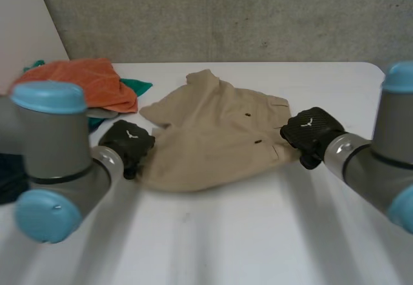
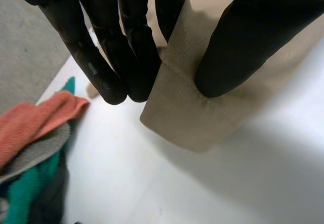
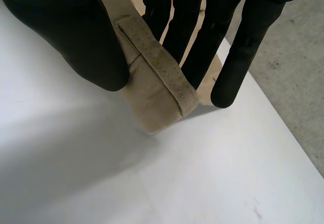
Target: Fold the laundry.
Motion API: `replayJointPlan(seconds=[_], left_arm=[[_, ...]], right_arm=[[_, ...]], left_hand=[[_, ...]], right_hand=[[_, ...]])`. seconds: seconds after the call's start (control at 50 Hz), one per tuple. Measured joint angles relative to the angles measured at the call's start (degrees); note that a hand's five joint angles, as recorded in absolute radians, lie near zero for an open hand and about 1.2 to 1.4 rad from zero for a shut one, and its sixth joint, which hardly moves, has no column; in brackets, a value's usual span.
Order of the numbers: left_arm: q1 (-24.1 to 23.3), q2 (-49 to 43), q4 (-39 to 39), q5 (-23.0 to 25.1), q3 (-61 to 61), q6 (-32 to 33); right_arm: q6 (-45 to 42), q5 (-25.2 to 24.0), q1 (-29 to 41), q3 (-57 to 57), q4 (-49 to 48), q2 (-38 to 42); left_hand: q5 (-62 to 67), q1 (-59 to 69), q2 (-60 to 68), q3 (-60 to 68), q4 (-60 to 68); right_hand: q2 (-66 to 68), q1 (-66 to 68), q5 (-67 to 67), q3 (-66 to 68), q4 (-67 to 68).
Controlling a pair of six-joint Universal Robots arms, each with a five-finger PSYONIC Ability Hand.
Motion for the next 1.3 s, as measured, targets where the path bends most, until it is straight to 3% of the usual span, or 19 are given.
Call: replayJointPlan(seconds=[0.02, 0.1, 0.2, 0.28, 0.46, 0.74, 0.78, 0.82, 0.84, 0.86, 0.88, 0.96, 1.04, 1.12, 1.3], left_arm=[[0.2, 5.5, -2.7, 0.8, -1.5, -0.7], [0.8, 16.2, -5.7, 2.4, -2.2, -2.5], [1.9, 27.2, -6.9, 2.8, 3.5, -5.8], [3.0, 29.7, -7.3, 0.9, 13.6, -9.1], [3.3, 20.3, -5.9, -2.8, 33.4, -15.0], [2.2, -5.3, 11.8, -3.8, 36.8, -15.7], [2.1, -9.5, 13.2, -3.1, 37.5, -15.7], [2.0, -14.1, 14.2, -2.5, 38.9, -15.6], [2.0, -15.9, 14.3, -2.4, 39.6, -15.5], [2.0, -17.4, 14.4, -2.5, 40.3, -15.5], [2.1, -19.8, 14.2, -3.1, 41.7, -15.4], [2.5, -23.7, 12.2, -7.1, 45.6, -15.3], [3.0, -22.8, 10.4, -10.6, 46.6, -15.1], [3.0, -17.0, 9.8, -11.5, 41.8, -14.9], [1.0, 2.4, 10.0, -3.5, 17.5, -15.6]], right_arm=[[-1.7, -0.3, -0.1, -0.5, 6.0, -3.7], [-3.1, -1.3, -0.2, -3.0, 12.3, -11.2], [-0.8, -2.4, -0.4, -9.8, 12.7, -19.1], [5.0, -2.7, -1.4, -17.8, 10.5, -22.1], [18.7, -1.9, -5.0, -30.1, 5.5, -15.6], [19.6, 4.6, -1.6, -29.5, -5.9, 4.9], [19.3, 5.2, -1.0, -29.4, -7.6, 8.4], [18.8, 6.4, -0.5, -29.4, -9.4, 12.1], [18.6, 7.2, -0.3, -29.4, -10.0, 13.4], [18.4, 7.9, -0.1, -29.4, -10.6, 14.5], [18.2, 9.5, 0.0, -29.3, -11.5, 15.8], [17.7, 13.9, 0.0, -28.4, -13.7, 16.9], [17.6, 15.1, -0.6, -27.0, -14.4, 14.8], [17.1, 11.9, -1.3, -23.9, -11.1, 10.2], [14.2, 1.6, -1.6, -13.2, 5.8, 0.9]], left_hand=[[0.0, 0.0, 0.0, 0.0, 0.0], [0.0, 0.0, 0.0, 0.0, 0.0], [0.0, 0.0, 0.1, 0.1, 0.0], [0.0, 0.0, 0.1, 0.2, 0.0], [0.0, 0.0, 0.1, 0.2, 0.0], [-0.6, -0.6, -1.4, -1.2, -1.2], [-8.5, -9.9, -11.4, -9.7, -10.3], [-33.7, -39.1, -36.7, -34.6, -35.7], [-33.7, -39.1, -36.7, -34.6, -35.7], [-47.3, -52.5, -50.0, -48.3, -49.7], [-53.0, -55.8, -55.3, -54.6, -55.5], [-54.3, -55.8, -56.7, -55.9, -57.0], [-54.3, -55.8, -56.7, -55.9, -57.0], [-54.3, -55.8, -56.7, -55.9, -57.0], [-54.3, -55.8, -56.9, -55.9, -57.0]], right_hand=[[0.0, 0.0, 0.5, 0.0, 0.0], [0.0, 0.0, 0.5, 0.0, 0.0], [0.0, 0.0, 0.7, 0.0, 0.1], [0.0, 0.0, 0.8, 0.0, 0.1], [0.0, 0.0, 1.2, 0.0, 0.1], [0.0, 0.0, 1.4, 0.0, 0.1], [-7.4, -4.9, -3.9, -7.5, -7.6], [-27.3, -24.2, -23.3, -26.7, -15.0], [-36.5, -33.5, -32.8, -35.7, -15.0], [-43.5, -40.5, -39.9, -42.5, -15.0], [-51.6, -48.8, -48.8, -51.0, -15.0], [-55.9, -52.2, -52.6, -56.0, -15.0], [-55.9, -52.2, -52.6, -56.0, -15.0], [-55.9, -52.2, -52.6, -56.0, -15.0], [-50.6, -47.8, -47.5, -51.0, -15.0]])
